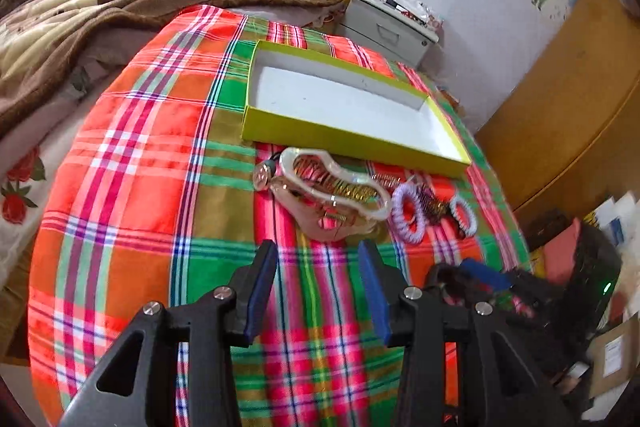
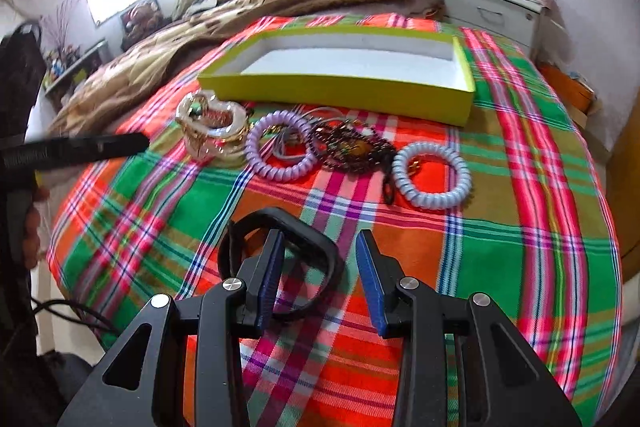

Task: Organize jewelry
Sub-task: 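Grasp the black band with the right tool and lift it, then grasp the clear claw clip with the left tool while the right tool holds the black band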

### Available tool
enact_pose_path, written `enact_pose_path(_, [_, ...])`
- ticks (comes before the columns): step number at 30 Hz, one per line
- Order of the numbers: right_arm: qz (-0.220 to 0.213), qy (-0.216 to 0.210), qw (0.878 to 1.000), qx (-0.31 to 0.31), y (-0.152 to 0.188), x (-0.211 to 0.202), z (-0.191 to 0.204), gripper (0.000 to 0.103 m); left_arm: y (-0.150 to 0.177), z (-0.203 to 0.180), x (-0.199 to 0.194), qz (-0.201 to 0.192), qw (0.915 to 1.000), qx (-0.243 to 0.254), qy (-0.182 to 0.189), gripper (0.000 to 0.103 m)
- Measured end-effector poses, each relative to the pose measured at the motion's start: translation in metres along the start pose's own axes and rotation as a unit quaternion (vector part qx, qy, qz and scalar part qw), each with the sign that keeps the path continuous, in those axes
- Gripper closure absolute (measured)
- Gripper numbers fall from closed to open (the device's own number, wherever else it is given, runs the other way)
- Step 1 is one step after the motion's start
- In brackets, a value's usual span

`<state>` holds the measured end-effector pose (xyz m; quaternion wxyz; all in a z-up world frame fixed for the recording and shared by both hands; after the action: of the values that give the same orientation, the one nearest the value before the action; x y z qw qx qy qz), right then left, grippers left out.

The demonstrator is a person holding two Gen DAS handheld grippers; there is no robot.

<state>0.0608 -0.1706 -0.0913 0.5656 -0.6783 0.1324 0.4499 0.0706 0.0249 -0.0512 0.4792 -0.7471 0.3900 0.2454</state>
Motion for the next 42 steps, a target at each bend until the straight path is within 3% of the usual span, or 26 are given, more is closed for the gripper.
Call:
enact_pose_path(9, [0.012, 0.014, 0.999, -0.03, 0.0, 0.002, 0.005, 0.065, -0.011, -0.007, 0.02, 0.032, 0.9989, -0.034, -0.005, 0.059])
enact_pose_path(12, [0.009, 0.015, 0.999, -0.028, 0.002, 0.001, 0.006, 0.078, -0.012, -0.009, 0.027, 0.04, 0.998, -0.047, -0.014, 0.059])
enact_pose_path(15, [0.008, 0.019, 0.999, -0.032, 0.003, 0.0, 0.007, 0.079, -0.016, -0.011, 0.034, 0.043, 0.9969, -0.06, -0.026, 0.059])
enact_pose_path(22, [-0.006, 0.008, 1.0, -0.015, 0.0, -0.003, 0.005, 0.084, -0.019, -0.007, 0.033, 0.031, 0.995, -0.052, -0.08, 0.054])
enact_pose_path(29, [-0.015, -0.005, 1.0, -0.009, -0.003, -0.003, 0.005, 0.085, -0.02, 0.034, 0.018, 0.012, 0.9862, -0.077, -0.146, 0.055])
enact_pose_path(32, [-0.019, -0.005, 1.0, -0.006, -0.005, -0.003, 0.004, 0.085, -0.025, 0.032, 0.006, -0.013, 0.9891, -0.099, -0.108, 0.055])
enact_pose_path(34, [-0.024, -0.006, 1.0, -0.003, -0.007, -0.005, 0.004, 0.085, -0.03, 0.019, 0.002, -0.02, 0.9922, -0.08, -0.093, 0.054])
enact_pose_path(38, [-0.035, -0.005, 0.999, 0.002, -0.011, -0.008, 0.003, 0.085, -0.034, 0.0, 0.02, 0.002, 0.9938, -0.058, -0.095, 0.054])
enact_pose_path(42, [-0.04, -0.006, 0.999, 0.007, -0.013, -0.011, 0.001, 0.085, -0.035, 0.002, 0.034, 0.011, 0.99, -0.051, -0.131, 0.054])
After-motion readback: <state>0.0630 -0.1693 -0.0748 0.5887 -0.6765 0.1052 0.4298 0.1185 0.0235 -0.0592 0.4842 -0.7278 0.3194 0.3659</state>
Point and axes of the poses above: each gripper's, at about its wrist camera, not at the fingertips, and x roughly the way its jaws point, z to its left, y to its underside, the point moved 7 cm from there along x, roughly the way its jaws point, and after that the axes turned 5 degrees about -x, right-handed, at the moved point
